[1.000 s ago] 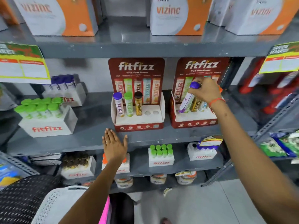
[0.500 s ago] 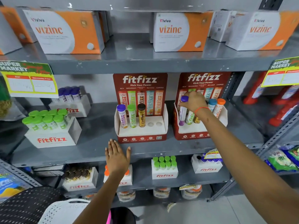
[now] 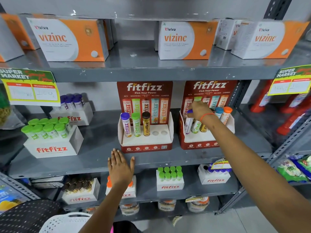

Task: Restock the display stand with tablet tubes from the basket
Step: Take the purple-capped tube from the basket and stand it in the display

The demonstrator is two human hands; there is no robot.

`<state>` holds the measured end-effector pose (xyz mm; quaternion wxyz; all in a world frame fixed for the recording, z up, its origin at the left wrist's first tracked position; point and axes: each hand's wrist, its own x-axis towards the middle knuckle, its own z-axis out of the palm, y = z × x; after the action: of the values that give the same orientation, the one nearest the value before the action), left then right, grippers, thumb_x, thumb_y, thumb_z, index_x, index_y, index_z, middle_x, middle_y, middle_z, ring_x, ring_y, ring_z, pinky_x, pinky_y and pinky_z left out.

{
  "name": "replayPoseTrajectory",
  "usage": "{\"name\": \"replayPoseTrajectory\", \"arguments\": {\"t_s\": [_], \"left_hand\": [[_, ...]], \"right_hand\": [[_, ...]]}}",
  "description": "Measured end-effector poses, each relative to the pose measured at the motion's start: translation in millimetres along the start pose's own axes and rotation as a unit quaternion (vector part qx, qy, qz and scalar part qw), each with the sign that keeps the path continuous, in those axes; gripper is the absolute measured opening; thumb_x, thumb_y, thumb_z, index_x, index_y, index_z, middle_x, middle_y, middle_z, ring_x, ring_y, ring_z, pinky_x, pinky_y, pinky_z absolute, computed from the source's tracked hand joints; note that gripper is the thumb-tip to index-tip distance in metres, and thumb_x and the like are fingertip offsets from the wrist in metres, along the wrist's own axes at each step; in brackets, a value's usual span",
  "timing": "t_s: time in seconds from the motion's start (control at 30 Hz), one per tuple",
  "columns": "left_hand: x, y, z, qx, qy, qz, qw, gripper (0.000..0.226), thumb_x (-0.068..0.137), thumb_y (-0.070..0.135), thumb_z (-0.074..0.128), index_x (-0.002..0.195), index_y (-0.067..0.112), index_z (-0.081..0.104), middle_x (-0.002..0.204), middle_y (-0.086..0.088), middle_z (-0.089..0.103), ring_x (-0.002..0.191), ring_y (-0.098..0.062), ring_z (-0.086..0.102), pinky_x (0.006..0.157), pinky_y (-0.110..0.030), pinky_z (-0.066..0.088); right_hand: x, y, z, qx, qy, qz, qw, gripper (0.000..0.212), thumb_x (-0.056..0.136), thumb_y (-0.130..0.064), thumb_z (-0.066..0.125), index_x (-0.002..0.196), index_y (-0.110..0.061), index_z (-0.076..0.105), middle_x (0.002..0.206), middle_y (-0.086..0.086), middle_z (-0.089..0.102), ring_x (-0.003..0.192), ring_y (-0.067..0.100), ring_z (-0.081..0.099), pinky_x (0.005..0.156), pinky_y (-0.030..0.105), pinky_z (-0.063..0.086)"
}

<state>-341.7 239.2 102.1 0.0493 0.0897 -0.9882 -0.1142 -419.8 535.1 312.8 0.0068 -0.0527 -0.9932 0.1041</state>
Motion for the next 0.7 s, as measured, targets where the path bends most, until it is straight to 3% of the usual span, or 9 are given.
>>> {"name": "replayPoseTrajectory", "arguments": {"t_s": [0.17, 0.27, 0.33, 0.4, 0.47, 0.6, 0.7], "left_hand": [[0.2, 0.4, -0.2, -0.006, -0.005, -0.002, 1.000, 0.085, 0.085, 0.063, 0.004, 0.149, 0.007, -0.001, 0.159, -0.012, 0.002, 0.146, -0.027, 0.002, 0.117, -0.039, 0.001], [0.7, 0.3, 0.2, 0.001, -0.008, -0.002, 1.000, 0.085, 0.085, 0.063, 0.003, 0.149, 0.008, -0.002, 0.159, -0.012, 0.001, 0.146, -0.027, 0.001, 0.117, -0.039, 0.000], [0.3, 0.7, 0.1, 0.002, -0.008, -0.003, 1.000, 0.085, 0.085, 0.063, 0.003, 0.149, 0.008, -0.002, 0.159, -0.011, 0.001, 0.146, -0.027, 0.001, 0.116, -0.038, -0.001], [0.4, 0.4, 0.5, 0.000, -0.008, -0.004, 1.000, 0.085, 0.085, 0.064, 0.003, 0.149, 0.008, -0.002, 0.159, -0.011, 0.001, 0.146, -0.027, 0.001, 0.116, -0.038, -0.001], [1.1, 0.0, 1.4, 0.001, -0.009, -0.005, 1.000, 0.085, 0.085, 0.064, 0.004, 0.149, 0.009, -0.002, 0.159, -0.011, 0.001, 0.146, -0.027, 0.001, 0.116, -0.038, -0.001], [1.3, 0.1, 2.2, -0.002, -0.008, -0.005, 1.000, 0.084, 0.085, 0.064, 0.005, 0.149, 0.009, -0.001, 0.159, -0.011, 0.002, 0.146, -0.027, 0.001, 0.116, -0.039, 0.000], [1.4, 0.0, 1.8, 0.002, -0.008, -0.004, 1.000, 0.085, 0.085, 0.064, 0.004, 0.149, 0.009, -0.002, 0.159, -0.011, 0.002, 0.146, -0.027, 0.001, 0.116, -0.039, 0.000]], "right_hand": [[0.7, 6.2, -3.3, -0.008, -0.038, -0.053, 0.998, 0.040, 0.082, -0.002, 0.065, 0.121, -0.008, 0.061, 0.126, 0.019, 0.058, 0.115, 0.034, 0.054, 0.099, 0.038, 0.046], [-0.8, 8.7, 0.4, -0.102, 0.001, -0.054, 0.993, 0.044, 0.085, -0.025, 0.064, 0.126, -0.010, 0.055, 0.126, 0.018, 0.058, 0.119, 0.035, 0.051, 0.105, 0.044, 0.041], [-0.5, 11.6, 1.4, -0.170, 0.019, -0.042, 0.984, 0.044, 0.087, -0.040, 0.059, 0.121, -0.011, 0.058, 0.123, 0.016, 0.061, 0.122, 0.035, 0.049, 0.113, 0.052, 0.028], [1.0, 14.5, 0.3, -0.186, 0.010, -0.031, 0.982, 0.043, 0.088, -0.041, 0.056, 0.123, -0.015, 0.058, 0.126, 0.015, 0.060, 0.127, 0.035, 0.045, 0.118, 0.056, 0.007], [2.2, 16.2, -3.2, -0.167, -0.006, -0.036, 0.985, 0.040, 0.089, -0.034, 0.058, 0.126, -0.020, 0.056, 0.131, 0.013, 0.057, 0.132, 0.035, 0.039, 0.119, 0.056, -0.001], [1.6, 16.1, -7.0, -0.128, -0.030, -0.067, 0.989, 0.037, 0.086, -0.020, 0.061, 0.123, -0.026, 0.058, 0.131, 0.011, 0.057, 0.130, 0.034, 0.039, 0.120, 0.056, 0.002], [1.9, 17.5, -3.4, -0.154, -0.023, -0.054, 0.986, 0.048, 0.085, -0.036, 0.062, 0.130, -0.023, 0.052, 0.135, 0.013, 0.054, 0.133, 0.035, 0.036, 0.119, 0.056, 0.002]]}}
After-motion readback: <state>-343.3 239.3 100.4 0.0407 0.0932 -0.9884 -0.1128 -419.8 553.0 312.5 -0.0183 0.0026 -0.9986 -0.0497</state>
